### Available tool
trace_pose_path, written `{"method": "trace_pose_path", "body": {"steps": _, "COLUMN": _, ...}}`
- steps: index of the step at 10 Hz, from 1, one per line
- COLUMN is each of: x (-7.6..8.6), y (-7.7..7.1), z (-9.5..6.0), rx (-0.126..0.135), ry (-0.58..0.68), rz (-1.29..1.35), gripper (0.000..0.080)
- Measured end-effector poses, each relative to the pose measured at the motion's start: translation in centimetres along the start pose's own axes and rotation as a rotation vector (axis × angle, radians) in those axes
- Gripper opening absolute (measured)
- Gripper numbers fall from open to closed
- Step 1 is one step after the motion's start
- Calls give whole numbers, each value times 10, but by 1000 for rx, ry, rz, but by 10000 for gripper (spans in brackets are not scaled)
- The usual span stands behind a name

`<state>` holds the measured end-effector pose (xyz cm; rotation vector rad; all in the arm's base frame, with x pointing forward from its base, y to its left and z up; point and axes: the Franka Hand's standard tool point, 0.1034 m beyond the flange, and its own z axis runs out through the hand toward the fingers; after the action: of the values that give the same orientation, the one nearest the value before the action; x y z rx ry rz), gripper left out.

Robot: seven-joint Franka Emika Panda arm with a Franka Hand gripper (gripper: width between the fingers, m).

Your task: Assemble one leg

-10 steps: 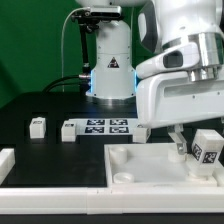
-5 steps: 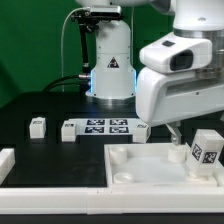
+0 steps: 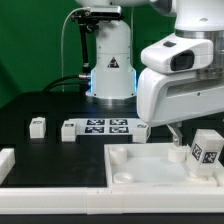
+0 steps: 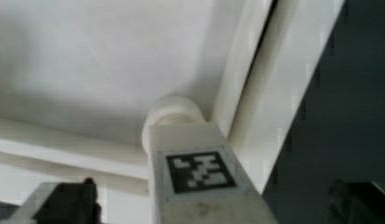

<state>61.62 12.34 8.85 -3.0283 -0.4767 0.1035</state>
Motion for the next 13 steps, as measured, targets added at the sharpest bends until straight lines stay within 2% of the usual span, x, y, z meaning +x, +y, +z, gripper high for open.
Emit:
{"method": "trace_pose_path", "body": {"steps": 2, "x": 6, "y": 1, "z": -1, "rx": -9, "ry": 49, "rz": 8, "gripper": 649}}
{"method": "trace_pose_path", "body": {"steps": 4, "x": 5, "y": 4, "z": 1, "rx": -8, "ry": 45, "rz": -4, "gripper": 649}}
{"method": "trace_pose_path", "body": {"steps": 5, "x": 5, "y": 7, "z": 2, "rx": -9, "ry": 49, "rz": -18, "gripper": 565}}
{"method": "trace_pose_path", "body": {"steps": 6, "x": 5, "y": 7, "z": 2, "rx": -9, "ry": 50, "rz": -18, "gripper": 428}}
{"method": "trace_pose_path", "body": {"steps": 7, "x": 5, "y": 7, "z": 2, "rx": -9, "ry": 50, "rz": -18, "gripper": 428}}
{"method": "trace_pose_path", "body": {"steps": 8, "x": 5, "y": 7, "z": 2, "rx": -9, "ry": 50, "rz": -18, "gripper": 291}}
{"method": "trace_pose_path", "body": {"steps": 13, "x": 5, "y": 7, "z": 2, "rx": -7, "ry": 51, "rz": 28, "gripper": 291}}
